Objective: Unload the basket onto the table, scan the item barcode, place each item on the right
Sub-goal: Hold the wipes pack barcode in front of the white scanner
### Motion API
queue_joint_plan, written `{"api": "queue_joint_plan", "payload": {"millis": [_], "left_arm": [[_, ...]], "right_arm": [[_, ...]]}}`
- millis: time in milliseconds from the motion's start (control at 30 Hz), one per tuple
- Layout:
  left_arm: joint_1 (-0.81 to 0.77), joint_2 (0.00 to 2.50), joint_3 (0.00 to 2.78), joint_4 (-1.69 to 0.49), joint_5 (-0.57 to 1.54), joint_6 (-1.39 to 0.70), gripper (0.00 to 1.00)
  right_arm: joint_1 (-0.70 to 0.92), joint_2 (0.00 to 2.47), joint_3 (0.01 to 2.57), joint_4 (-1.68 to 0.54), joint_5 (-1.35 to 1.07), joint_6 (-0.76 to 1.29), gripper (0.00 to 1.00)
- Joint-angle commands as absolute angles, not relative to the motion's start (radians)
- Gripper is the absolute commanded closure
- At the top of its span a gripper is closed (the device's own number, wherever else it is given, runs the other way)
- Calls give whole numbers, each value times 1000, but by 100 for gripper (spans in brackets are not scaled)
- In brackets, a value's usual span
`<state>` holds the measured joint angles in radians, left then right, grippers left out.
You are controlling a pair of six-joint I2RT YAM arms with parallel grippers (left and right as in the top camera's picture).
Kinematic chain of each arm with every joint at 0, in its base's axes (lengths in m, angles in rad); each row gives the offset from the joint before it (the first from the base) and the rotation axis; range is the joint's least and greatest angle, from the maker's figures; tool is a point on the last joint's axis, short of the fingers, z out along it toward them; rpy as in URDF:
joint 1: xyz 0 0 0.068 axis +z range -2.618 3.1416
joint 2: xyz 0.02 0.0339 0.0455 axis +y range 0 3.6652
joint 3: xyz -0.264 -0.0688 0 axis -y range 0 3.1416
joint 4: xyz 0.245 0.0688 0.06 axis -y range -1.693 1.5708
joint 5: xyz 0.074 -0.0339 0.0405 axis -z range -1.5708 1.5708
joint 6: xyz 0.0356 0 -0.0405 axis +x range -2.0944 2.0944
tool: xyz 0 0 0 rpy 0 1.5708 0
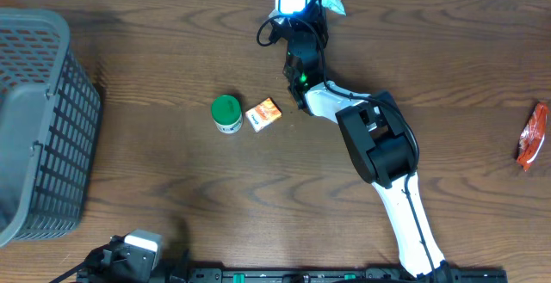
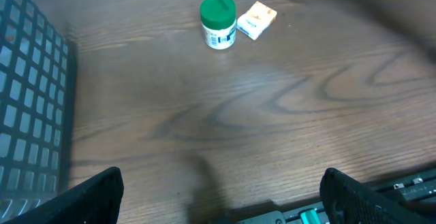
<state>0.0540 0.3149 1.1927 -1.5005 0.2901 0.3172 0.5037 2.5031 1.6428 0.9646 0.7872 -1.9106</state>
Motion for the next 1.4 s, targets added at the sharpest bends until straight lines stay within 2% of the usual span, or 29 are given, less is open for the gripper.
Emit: {"api": "queue_joint_plan", "payload": {"millis": [0,167,700,1367], "left_arm": [[48,310,1198,-1501,302,313,7],[48,310,1198,-1501,302,313,7],[48,310,1198,-1501,302,313,7],[48,310,1198,-1501,302,313,7]], "right_arm": [[508,2499,1669,934,756,-1963,99],[523,2499,1669,867,760,-1961,99],[590,2497,1669,918,735,-2022,99],[585,2497,1669,601,857,-2066,99]]}}
